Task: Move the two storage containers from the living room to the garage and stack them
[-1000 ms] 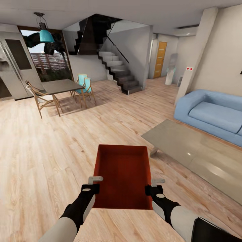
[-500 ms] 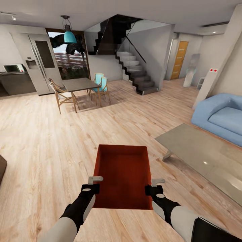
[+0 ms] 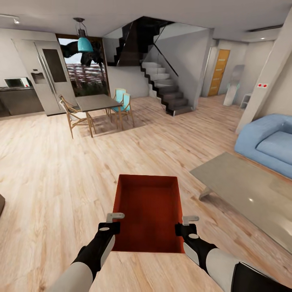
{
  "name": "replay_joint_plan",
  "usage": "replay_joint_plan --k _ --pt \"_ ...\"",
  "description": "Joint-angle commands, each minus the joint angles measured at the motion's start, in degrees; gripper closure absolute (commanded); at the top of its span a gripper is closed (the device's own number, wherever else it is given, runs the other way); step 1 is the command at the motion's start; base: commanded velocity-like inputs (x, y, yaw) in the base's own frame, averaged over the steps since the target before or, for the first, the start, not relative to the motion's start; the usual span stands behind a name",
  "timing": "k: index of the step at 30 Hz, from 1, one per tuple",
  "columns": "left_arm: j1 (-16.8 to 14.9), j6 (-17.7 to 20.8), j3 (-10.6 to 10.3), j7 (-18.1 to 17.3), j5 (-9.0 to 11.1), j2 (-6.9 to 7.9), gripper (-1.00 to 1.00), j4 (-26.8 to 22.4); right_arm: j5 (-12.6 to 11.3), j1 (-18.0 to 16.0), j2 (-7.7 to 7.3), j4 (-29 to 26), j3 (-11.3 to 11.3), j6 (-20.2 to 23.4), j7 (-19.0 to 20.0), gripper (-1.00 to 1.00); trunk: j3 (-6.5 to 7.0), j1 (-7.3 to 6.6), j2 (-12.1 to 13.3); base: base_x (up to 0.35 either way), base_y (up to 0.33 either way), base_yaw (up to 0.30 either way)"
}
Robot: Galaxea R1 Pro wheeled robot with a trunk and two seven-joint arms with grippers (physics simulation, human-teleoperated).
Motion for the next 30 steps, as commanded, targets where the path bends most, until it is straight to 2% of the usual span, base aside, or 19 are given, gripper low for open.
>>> replay_joint_plan --k 1,30 --pt "0.0 0.5 0.1 0.4 -1.2 0.01 1.0 -0.2 -0.8 0.0 -0.02 0.0 0.1 -0.1 -0.2 1.0 -0.1 0.06 -0.1 0.321 0.0 0.0" --pt "0.0 0.5 0.1 0.4 -1.2 0.03 1.0 -0.2 -0.8 0.0 -0.05 0.0 0.1 0.0 -0.2 1.0 -0.1 0.06 -0.1 0.322 0.0 0.0"
